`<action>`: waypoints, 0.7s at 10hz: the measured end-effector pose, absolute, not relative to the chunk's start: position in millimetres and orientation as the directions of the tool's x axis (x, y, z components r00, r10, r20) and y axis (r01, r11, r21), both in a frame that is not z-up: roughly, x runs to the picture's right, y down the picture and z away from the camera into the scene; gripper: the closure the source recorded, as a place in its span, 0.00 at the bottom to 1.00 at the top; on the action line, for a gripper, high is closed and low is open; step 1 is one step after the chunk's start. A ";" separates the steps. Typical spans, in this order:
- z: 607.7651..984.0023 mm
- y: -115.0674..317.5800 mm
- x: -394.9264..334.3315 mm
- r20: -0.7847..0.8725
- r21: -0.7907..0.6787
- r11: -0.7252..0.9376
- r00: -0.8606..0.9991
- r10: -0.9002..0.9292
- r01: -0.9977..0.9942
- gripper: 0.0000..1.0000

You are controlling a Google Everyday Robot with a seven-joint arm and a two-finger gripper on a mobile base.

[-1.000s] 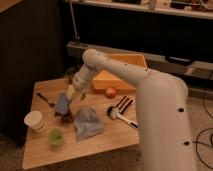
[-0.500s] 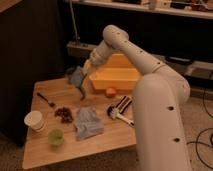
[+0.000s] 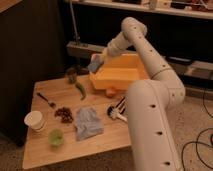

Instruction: Place sponge in tray

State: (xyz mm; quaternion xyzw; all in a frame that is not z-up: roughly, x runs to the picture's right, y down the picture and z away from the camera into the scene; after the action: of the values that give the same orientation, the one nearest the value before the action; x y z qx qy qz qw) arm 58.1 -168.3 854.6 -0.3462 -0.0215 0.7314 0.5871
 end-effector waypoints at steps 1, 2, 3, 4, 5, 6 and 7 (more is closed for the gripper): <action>859.3 -160.8 76.4 -0.483 -0.398 -0.330 -0.110 0.869 -0.856 0.77; 863.6 -152.7 89.7 -0.484 -0.365 -0.339 -0.134 0.865 -0.867 0.65; 866.9 -146.8 96.1 -0.480 -0.338 -0.339 -0.149 0.864 -0.878 0.53; 871.4 -142.9 97.2 -0.479 -0.318 -0.342 -0.162 0.863 -0.884 0.44; 876.8 -140.3 93.9 -0.477 -0.302 -0.347 -0.174 0.861 -0.888 0.33; 880.4 -139.2 88.9 -0.474 -0.291 -0.352 -0.186 0.861 -0.890 0.23; 882.0 -137.8 89.2 -0.474 -0.286 -0.355 -0.190 0.860 -0.890 0.20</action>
State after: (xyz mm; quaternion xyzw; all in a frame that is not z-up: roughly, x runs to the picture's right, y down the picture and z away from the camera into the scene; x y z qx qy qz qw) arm 89.2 -137.8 882.0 -0.2879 0.0262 0.7710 0.5674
